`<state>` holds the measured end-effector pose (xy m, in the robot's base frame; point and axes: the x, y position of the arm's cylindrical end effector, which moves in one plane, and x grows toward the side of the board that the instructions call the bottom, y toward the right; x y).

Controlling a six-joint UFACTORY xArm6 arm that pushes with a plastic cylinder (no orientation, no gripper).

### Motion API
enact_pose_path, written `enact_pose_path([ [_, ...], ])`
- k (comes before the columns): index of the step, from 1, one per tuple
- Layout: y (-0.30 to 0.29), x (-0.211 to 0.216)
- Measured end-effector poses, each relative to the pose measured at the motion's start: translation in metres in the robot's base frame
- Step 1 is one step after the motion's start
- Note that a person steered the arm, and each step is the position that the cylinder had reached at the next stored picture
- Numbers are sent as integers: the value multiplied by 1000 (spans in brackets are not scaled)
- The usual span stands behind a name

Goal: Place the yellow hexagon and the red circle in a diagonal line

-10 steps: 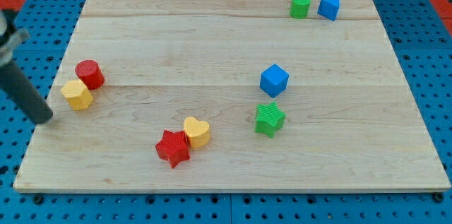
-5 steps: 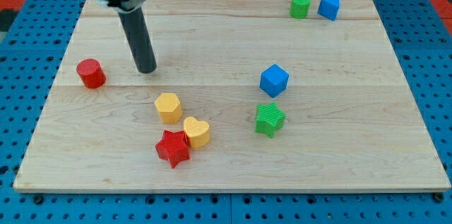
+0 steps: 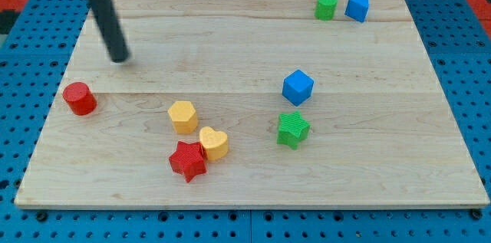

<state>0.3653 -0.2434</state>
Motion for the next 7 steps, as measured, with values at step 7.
enact_pose_path([
  [7, 83, 192],
])
